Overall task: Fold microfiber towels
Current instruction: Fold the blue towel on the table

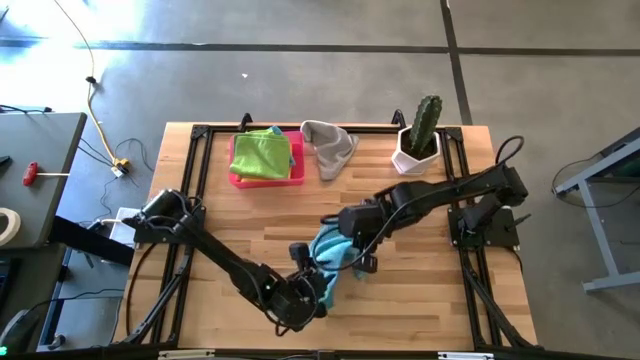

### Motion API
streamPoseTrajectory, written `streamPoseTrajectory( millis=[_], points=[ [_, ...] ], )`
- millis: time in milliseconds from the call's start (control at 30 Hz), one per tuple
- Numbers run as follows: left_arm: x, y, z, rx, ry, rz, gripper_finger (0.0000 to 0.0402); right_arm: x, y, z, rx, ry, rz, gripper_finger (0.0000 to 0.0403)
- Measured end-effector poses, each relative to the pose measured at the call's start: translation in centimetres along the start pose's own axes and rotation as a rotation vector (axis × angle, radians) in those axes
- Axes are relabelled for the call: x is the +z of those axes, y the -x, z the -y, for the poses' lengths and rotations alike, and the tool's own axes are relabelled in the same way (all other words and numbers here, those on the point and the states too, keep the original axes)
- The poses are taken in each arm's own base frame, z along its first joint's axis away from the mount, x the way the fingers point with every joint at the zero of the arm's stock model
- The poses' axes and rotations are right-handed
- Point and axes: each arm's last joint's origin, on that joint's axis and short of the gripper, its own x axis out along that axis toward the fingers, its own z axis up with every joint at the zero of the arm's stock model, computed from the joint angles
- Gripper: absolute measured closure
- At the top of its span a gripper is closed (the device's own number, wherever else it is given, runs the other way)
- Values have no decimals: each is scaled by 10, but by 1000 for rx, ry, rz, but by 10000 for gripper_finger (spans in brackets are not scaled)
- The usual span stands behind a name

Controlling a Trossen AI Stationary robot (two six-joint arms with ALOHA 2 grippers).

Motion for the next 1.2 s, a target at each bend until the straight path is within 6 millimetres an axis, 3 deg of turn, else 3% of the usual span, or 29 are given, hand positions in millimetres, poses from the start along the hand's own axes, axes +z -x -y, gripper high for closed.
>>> streamPoseTrajectory(
  millis=[300, 733, 1200],
  points=[
    [8, -12, 11, 377, 61, 204, 243, 9, 4, 20, -9, -85, -2, 403],
    [-14, -26, 34, 310, 101, 199, 243, 24, 9, 59, -42, -122, 40, 403],
    [-66, -62, 66, 319, 166, 179, 243, 41, 16, 91, -52, -149, 152, 403]
  ],
)
